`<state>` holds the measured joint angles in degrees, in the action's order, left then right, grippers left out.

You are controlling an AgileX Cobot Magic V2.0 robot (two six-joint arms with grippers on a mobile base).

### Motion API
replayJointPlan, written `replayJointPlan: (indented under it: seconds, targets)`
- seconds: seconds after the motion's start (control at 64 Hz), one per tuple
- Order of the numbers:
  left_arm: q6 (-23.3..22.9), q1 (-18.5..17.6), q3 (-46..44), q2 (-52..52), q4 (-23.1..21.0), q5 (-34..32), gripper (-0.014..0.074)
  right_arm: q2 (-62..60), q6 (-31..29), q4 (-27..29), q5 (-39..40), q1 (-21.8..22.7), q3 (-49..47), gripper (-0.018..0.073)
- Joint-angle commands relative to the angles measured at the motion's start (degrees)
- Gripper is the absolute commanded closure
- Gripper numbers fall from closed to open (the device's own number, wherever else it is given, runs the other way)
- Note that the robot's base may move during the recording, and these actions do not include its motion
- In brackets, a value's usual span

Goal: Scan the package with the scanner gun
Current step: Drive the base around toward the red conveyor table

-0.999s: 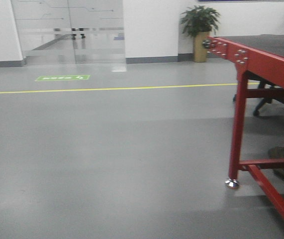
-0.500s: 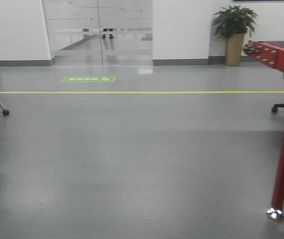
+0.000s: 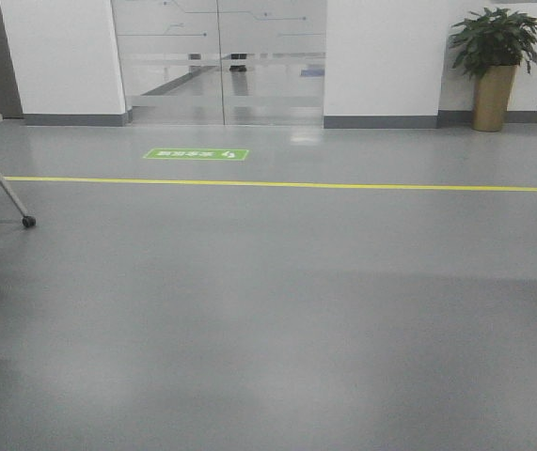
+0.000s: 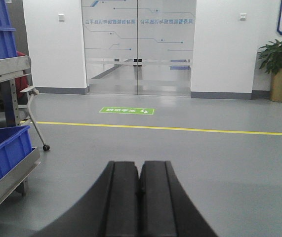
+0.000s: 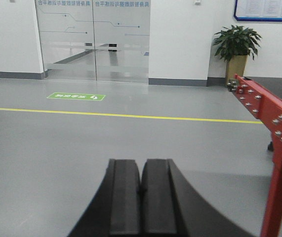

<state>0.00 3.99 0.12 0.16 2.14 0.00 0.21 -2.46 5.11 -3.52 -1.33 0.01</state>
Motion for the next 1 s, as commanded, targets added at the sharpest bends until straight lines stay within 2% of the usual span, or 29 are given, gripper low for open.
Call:
replayJointPlan:
  seconds: [0.0,0.984]
  targets:
    - [0.00,-0.39,-0.12,-0.16,-0.30,-1.02,0.0707,-0.21,0.05,-0.46,1.00,0.12,-0.01,0.0713]
    - [0.00,-0.39,-0.12,-0.16,-0.30,-1.02,0.0707,-0.21,0.05,-0.46,1.00,0.12,-0.01,0.0713]
